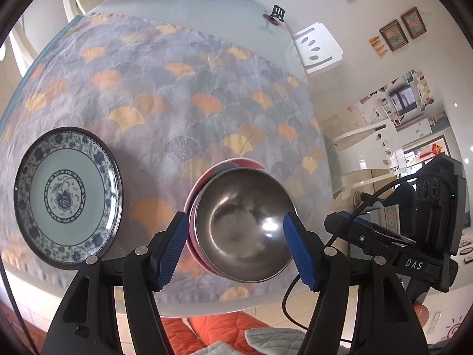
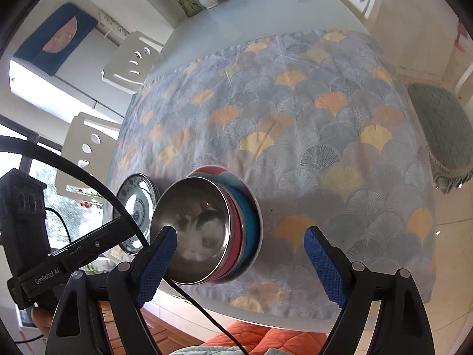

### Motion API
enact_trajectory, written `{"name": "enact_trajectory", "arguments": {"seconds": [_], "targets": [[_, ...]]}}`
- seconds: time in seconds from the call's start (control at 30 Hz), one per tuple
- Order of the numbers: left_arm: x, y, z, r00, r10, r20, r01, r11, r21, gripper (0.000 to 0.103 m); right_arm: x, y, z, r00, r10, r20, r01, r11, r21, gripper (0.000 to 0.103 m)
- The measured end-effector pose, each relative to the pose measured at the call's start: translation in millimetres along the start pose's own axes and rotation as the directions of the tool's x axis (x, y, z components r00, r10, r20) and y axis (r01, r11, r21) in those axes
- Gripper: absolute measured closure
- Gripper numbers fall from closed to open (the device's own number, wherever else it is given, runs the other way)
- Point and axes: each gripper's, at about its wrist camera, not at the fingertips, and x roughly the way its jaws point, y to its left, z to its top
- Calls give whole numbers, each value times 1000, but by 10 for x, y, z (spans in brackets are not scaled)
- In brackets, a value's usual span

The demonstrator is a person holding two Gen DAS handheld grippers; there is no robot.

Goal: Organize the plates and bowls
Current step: 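Move both grippers to the nested bowl stack and grasp its rim, then carry the nested bowls with both grippers and lower them onto the floral plates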

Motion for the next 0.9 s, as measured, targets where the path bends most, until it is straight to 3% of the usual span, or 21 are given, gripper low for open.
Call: {"name": "enact_trajectory", "arguments": {"seconds": [0.27,0.67,0.9], "targets": [[39,48,-61,1000,7,-9,-7,1000,1,39,31,86,-42,999,-38,26,39,998,-50,17],[184,231,-69,1000,27,-10,-27,999,-24,39,297,136,-38,999,-31,-21,30,997,-74,17],[417,396,-51,1000,-21,-21,19,998,-66,39,601,29,-9,997,-39,-66,33,996,-79,23]]}}
